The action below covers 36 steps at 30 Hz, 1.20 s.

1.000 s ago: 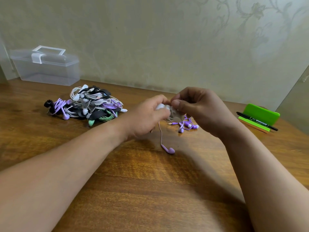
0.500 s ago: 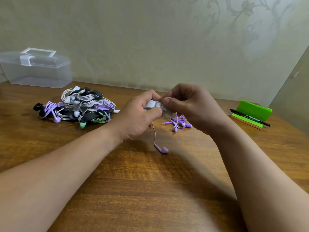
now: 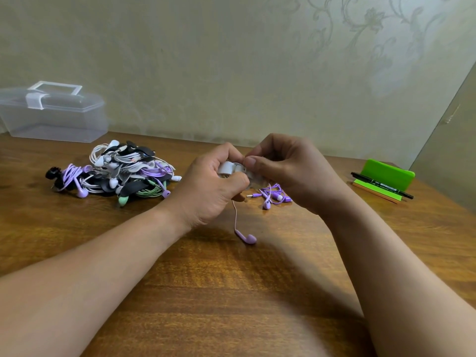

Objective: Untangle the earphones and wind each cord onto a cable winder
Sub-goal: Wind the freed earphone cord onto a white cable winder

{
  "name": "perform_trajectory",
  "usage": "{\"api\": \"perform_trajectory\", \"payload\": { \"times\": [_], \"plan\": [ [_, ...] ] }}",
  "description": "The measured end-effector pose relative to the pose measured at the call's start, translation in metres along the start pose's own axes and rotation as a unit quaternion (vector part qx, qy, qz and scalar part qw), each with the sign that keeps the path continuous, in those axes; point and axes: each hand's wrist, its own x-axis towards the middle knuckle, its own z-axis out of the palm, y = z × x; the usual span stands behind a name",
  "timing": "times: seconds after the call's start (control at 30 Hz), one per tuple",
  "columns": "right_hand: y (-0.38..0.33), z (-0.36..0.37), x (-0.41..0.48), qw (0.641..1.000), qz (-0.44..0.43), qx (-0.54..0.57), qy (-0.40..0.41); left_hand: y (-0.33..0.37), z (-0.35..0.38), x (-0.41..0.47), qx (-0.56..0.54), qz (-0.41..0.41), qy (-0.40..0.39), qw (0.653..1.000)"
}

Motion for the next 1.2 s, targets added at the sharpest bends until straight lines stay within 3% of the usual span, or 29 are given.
{"api": "perform_trajectory", "payload": {
  "times": [0.13, 0.33, 0.5, 0.63, 0.73, 0.83, 0.97, 1.07, 1.2],
  "plan": [
    [0.001, 0.001, 0.000, 1.000, -0.002, -0.003, 0.001, 0.001, -0.001, 0.000, 0.017, 0.004, 0.011, 1.000],
    [0.001, 0.009, -0.001, 0.995, -0.015, -0.093, 0.016, -0.003, -0.003, 0.001, 0.049, -0.004, 0.004, 0.999],
    [0.012, 0.014, -0.001, 0.996, 0.051, -0.012, 0.070, -0.008, -0.007, 0.005, 0.021, -0.032, -0.011, 0.999],
    [0.019, 0.012, -0.003, 0.997, 0.071, 0.029, 0.030, -0.005, -0.007, 0.002, 0.099, -0.043, -0.036, 0.994],
    [0.017, 0.018, -0.004, 0.994, 0.057, -0.043, 0.083, 0.001, -0.011, 0.000, 0.181, -0.008, -0.022, 0.983],
    [0.013, 0.025, -0.004, 0.989, 0.053, -0.094, 0.106, 0.001, -0.038, 0.010, 0.304, 0.036, 0.072, 0.949],
    [0.011, 0.036, -0.003, 0.991, 0.048, -0.107, 0.062, -0.010, -0.095, 0.018, 0.493, 0.011, 0.223, 0.841],
    [0.014, 0.040, -0.003, 0.991, 0.047, -0.114, 0.046, -0.024, -0.114, 0.018, 0.530, -0.062, 0.218, 0.817],
    [0.016, 0.042, -0.004, 0.992, 0.043, -0.120, 0.021, -0.035, -0.120, 0.020, 0.540, -0.116, 0.186, 0.812]
  ]
}}
